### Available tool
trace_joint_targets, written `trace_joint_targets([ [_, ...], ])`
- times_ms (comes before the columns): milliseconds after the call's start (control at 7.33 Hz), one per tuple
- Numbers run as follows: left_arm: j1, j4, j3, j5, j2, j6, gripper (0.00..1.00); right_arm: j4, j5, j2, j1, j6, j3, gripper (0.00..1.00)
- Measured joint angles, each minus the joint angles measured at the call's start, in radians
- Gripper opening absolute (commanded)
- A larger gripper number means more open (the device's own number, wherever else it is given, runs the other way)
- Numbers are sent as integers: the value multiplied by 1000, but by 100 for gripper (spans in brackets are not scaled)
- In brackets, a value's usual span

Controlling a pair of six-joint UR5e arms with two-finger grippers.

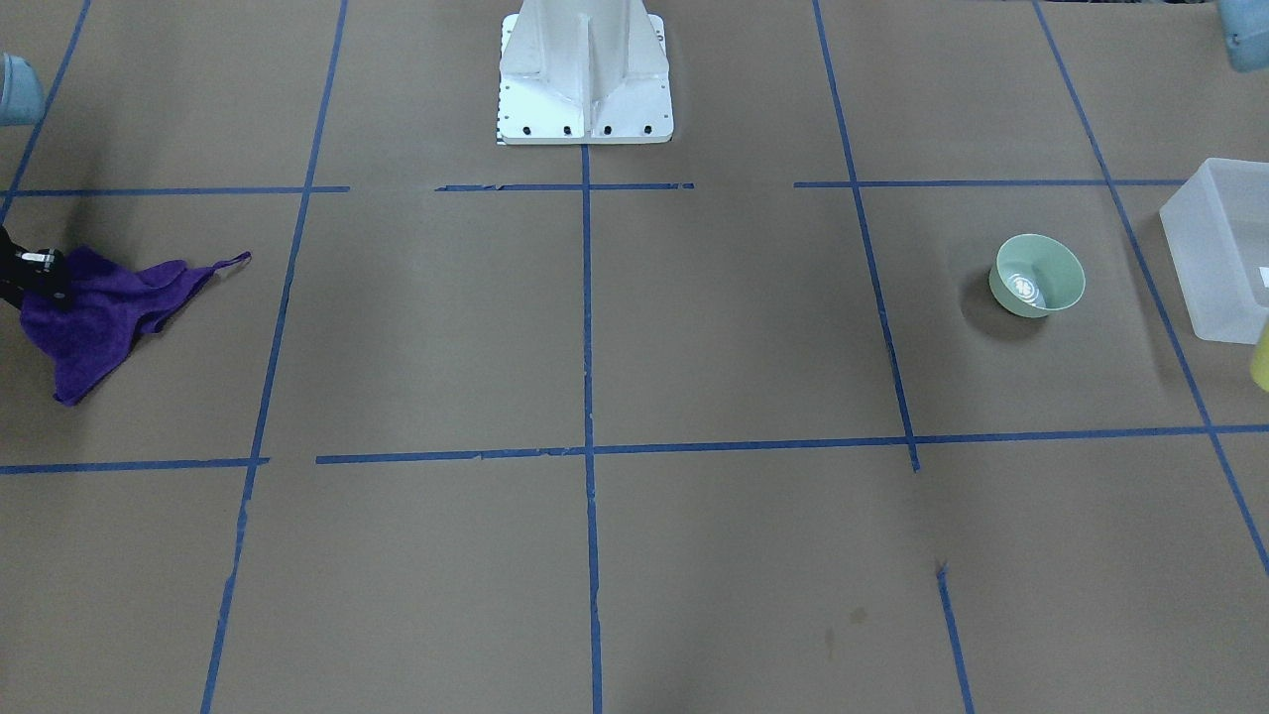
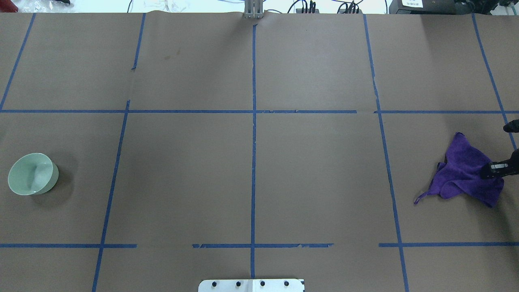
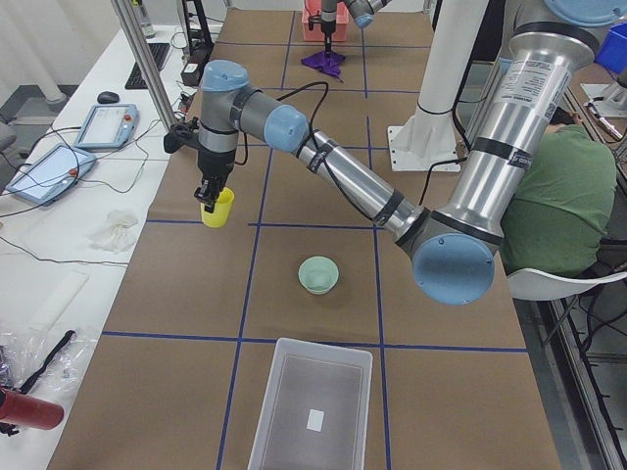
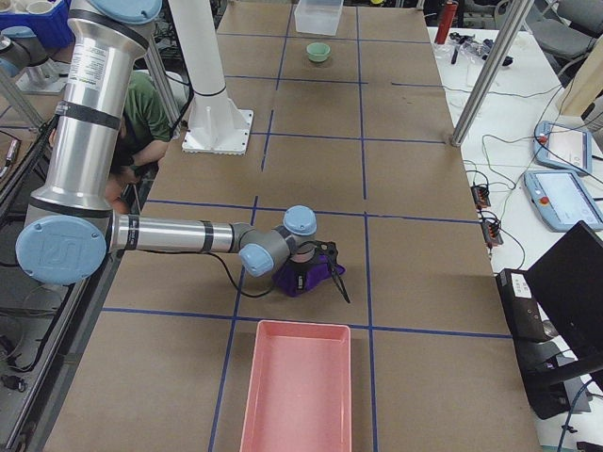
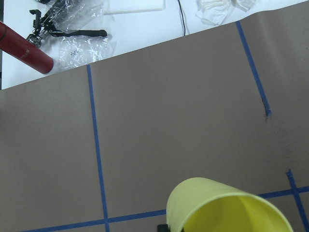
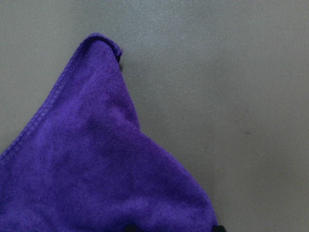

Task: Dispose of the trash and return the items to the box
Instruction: 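Pinch the purple cloth's corner with the right gripper, then carry cloth to pink bin while left gripper lowers cup into white bin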

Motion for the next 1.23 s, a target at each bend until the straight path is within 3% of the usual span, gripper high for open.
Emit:
trace_joint_targets([
  [409,-86,-39,106,5,-3,148,0,1,17,-5,6,-15,27,0],
  [818,-196,-144,321,1,44,350,0,-34,224,-5,170,-16,129,0],
  [955,-204,-181,348,0,101,365,0,-111,274,-5,217,-16,203,0],
  [1227,-208,-217,365,-13,215,367,0,-375,302,-4,286,-19,420,0],
])
